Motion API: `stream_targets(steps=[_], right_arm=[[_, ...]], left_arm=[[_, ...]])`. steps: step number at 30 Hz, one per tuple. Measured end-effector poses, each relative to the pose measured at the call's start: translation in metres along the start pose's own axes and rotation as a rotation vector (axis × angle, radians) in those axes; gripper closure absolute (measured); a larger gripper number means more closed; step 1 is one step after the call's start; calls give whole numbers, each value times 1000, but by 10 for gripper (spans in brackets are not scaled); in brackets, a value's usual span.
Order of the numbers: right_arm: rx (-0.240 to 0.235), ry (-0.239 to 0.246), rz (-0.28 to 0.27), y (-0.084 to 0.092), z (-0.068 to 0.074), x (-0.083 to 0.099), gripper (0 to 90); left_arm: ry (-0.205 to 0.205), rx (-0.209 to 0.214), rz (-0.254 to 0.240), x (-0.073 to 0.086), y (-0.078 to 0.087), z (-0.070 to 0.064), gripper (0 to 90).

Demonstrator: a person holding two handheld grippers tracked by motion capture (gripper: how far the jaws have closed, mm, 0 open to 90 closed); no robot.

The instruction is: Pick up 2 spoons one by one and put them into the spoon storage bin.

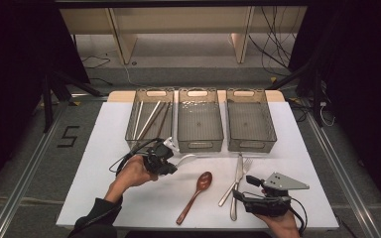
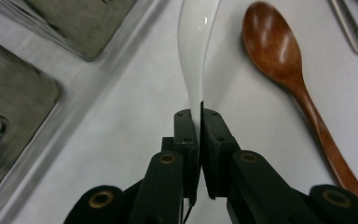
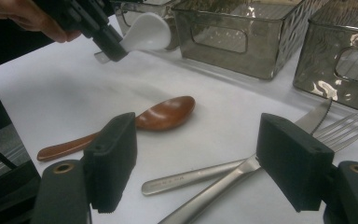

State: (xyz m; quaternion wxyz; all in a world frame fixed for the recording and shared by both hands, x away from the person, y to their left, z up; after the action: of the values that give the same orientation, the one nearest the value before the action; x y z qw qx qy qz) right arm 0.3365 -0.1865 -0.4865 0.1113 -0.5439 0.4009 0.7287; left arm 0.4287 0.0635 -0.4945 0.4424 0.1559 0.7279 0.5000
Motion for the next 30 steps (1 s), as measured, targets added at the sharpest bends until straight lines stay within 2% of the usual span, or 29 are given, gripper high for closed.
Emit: stream_targets(steps=[4, 9, 16, 26, 30], right_arm=[[0, 0, -1, 0, 0, 0, 298], [-1, -2, 0, -1, -1, 0, 298], [-2, -3, 1, -1, -1, 1, 298], [-1, -7, 0, 0, -1, 1, 298], [-3, -6, 1, 0, -1, 1, 298]], left_arm=[[32, -10, -31, -6, 3, 4, 852], [52, -12, -62, -13, 7, 5, 852], [93, -16, -121, -30, 10, 9, 852], [127, -29, -178, -57, 14, 17, 851], [126, -38, -192, -70, 18, 20, 851]])
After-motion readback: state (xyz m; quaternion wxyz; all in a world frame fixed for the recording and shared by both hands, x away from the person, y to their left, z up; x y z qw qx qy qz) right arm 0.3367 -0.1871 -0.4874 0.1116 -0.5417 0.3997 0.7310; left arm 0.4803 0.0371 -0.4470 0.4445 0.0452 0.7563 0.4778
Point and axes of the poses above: each handheld gripper's, and its own axes: y roughly backward along the jaws, x roughly out of its underside, z roughly to its left, the point moved 8 cm from there along -y, roughly forward along the jaws, and after that the axes turned 5 degrees about y, right-handed, at the moved point
